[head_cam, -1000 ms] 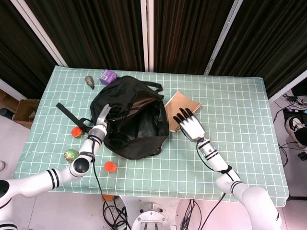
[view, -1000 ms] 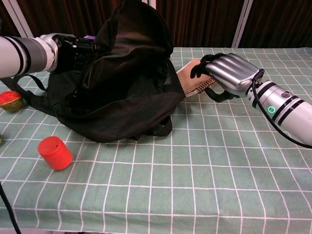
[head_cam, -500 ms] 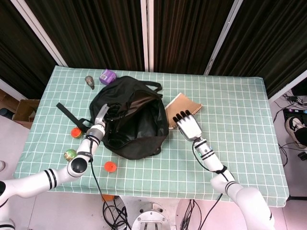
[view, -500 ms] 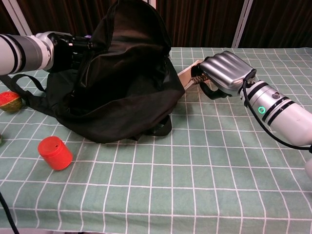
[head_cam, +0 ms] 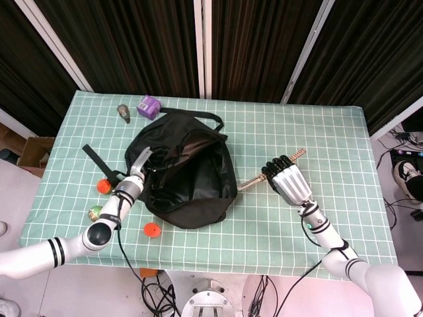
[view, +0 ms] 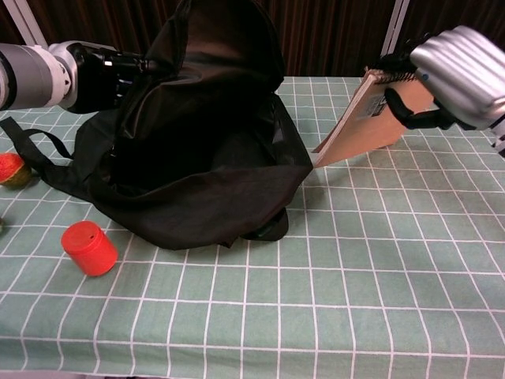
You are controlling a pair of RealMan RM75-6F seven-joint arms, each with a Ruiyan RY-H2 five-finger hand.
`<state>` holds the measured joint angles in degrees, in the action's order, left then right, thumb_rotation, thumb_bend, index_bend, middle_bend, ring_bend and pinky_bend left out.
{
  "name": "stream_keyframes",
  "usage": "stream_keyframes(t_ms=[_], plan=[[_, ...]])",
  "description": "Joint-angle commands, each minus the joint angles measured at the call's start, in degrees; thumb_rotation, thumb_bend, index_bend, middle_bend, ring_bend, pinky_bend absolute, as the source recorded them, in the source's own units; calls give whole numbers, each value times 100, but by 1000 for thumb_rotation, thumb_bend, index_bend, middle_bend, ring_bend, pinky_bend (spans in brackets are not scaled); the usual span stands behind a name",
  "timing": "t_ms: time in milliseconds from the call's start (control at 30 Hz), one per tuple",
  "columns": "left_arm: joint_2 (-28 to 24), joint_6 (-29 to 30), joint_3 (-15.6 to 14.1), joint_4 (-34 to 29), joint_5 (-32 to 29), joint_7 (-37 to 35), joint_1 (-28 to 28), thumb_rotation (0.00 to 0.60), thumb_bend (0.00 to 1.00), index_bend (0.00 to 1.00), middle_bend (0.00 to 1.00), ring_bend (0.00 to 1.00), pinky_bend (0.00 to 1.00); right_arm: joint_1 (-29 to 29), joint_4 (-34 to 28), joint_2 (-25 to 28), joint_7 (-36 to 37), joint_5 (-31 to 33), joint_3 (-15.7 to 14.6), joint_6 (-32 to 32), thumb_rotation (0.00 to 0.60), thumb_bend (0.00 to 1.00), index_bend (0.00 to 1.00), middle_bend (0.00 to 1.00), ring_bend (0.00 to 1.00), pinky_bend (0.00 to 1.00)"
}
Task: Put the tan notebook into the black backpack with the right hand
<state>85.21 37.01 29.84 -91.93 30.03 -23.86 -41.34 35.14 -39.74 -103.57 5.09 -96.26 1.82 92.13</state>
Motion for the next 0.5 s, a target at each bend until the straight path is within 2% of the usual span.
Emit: stream_keyframes(t_ms=[33, 300, 433, 500], plan=[[-131, -56, -55, -212, 37, -24, 44, 600, 491, 641, 721, 691, 540, -118, -582, 398, 133, -191, 71, 499, 600, 525, 1000, 678, 425, 478], [-385, -379, -106, -705, 189, -219, 120, 600, 493, 636, 718, 691, 540, 189, -1775, 739, 57, -515, 318, 739, 600, 520, 1000, 687, 425, 488], [-503, -569, -9, -813, 183, -412, 97, 600, 493, 627, 712, 690, 540, 513, -2237, 587, 3, -768, 420, 607, 600, 518, 1000, 689, 425, 496], [-569, -625, 56, -821, 120, -514, 69, 600, 493, 624, 707, 682, 540, 694, -2278, 400, -30, -884, 488, 537, 600, 517, 1000, 689, 425, 497]])
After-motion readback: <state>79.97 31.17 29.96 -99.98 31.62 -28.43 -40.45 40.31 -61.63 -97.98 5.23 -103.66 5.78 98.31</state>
